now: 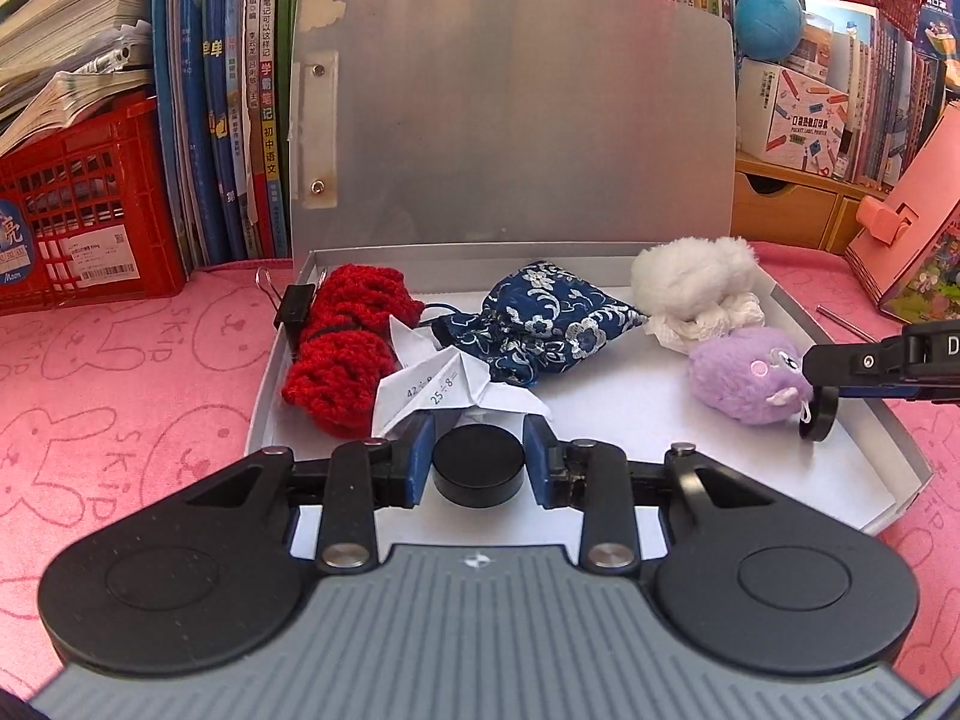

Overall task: Organize objects
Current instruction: 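Open both tools to drop the black pucks in the box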

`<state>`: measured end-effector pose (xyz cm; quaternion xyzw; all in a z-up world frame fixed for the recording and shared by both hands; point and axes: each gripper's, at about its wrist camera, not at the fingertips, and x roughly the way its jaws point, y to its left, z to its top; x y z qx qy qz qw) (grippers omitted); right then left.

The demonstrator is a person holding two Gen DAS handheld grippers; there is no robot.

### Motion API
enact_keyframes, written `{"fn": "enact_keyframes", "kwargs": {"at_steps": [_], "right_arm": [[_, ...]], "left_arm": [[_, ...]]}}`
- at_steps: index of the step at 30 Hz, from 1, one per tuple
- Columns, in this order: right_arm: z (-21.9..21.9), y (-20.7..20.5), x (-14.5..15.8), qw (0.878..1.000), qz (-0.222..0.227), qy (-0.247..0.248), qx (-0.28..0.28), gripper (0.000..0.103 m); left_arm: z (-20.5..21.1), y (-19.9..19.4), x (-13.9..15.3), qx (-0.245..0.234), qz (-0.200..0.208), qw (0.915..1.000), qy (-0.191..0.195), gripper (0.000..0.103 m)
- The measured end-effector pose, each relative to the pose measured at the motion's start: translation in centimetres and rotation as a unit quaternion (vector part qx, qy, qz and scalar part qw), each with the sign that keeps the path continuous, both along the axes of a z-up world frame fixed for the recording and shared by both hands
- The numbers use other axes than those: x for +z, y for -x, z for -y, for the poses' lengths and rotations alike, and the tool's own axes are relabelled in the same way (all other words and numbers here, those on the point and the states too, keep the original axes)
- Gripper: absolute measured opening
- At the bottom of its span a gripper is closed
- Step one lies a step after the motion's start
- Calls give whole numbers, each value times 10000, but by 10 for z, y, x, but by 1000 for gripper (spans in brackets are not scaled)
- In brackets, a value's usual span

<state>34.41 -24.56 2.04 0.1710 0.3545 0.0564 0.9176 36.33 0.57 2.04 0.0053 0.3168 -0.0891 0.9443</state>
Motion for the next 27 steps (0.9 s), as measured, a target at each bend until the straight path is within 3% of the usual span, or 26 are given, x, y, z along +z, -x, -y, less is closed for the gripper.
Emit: {"fn": "enact_keyframes", "kwargs": {"at_steps": [4, 7, 11, 17, 20, 27], "right_arm": [[3, 7, 5, 9999, 79, -141, -38, 58], [1, 17, 14, 9998, 180, -72, -3, 62], [-3, 34, 28, 9991, 377, 180, 122, 67], [-8, 65, 55, 9938, 741, 696, 444, 77], [-10, 85, 62, 9910, 882, 834, 572, 81], [-14, 128, 53, 9864, 1018, 1071, 721, 84]], "left_arm": [[-2, 6, 7, 41, 48, 10000, 49, 40], [-5, 12, 16, 109, 93, 9998, 156, 57], [-10, 28, 32, 112, 230, 9995, 186, 68], [-17, 64, 55, 71, 364, 9990, 263, 71], [-20, 93, 57, 57, 380, 9983, 429, 81], [-16, 159, 49, -362, 380, 9978, 409, 81]]}}
